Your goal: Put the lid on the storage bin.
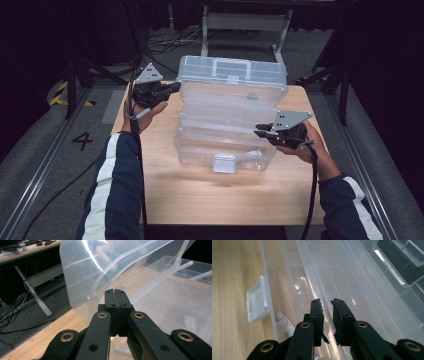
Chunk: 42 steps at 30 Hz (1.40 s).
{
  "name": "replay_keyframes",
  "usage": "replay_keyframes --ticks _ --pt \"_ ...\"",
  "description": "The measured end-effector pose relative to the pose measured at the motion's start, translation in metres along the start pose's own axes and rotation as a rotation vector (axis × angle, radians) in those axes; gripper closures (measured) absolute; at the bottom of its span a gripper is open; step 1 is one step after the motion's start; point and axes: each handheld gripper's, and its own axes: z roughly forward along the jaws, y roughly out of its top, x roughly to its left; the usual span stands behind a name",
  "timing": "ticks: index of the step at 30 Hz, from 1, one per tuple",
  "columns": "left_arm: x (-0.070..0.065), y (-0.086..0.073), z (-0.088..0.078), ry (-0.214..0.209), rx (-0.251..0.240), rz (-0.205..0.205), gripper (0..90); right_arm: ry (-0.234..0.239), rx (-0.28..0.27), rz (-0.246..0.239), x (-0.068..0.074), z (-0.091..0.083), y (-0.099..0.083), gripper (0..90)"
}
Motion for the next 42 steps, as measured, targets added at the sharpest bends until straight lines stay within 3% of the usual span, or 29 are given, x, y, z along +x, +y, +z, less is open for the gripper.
replay_keyframes --ticks 10,21,36,42 --pt "-0.004 -0.009 -0.006 -0.011 -0.009 0.006 90.0 -0.02 -0.023 0.04 -0.003 -0.02 -0.013 77.6" --pt "-0.013 -0.02 -0.01 -0.024 0.014 0.042 90.0 -0.081 -0.034 0.094 -0.009 -0.047 -0.029 75.3" --pt "-0.034 -0.035 -0.016 -0.059 0.066 0.102 90.0 -0.169 -0.053 0.159 -0.018 -0.06 -0.042 74.5" --pt "-0.04 -0.042 -0.019 -0.06 0.087 0.12 90.0 -0.17 -0.062 0.172 -0.017 -0.057 -0.042 74.7"
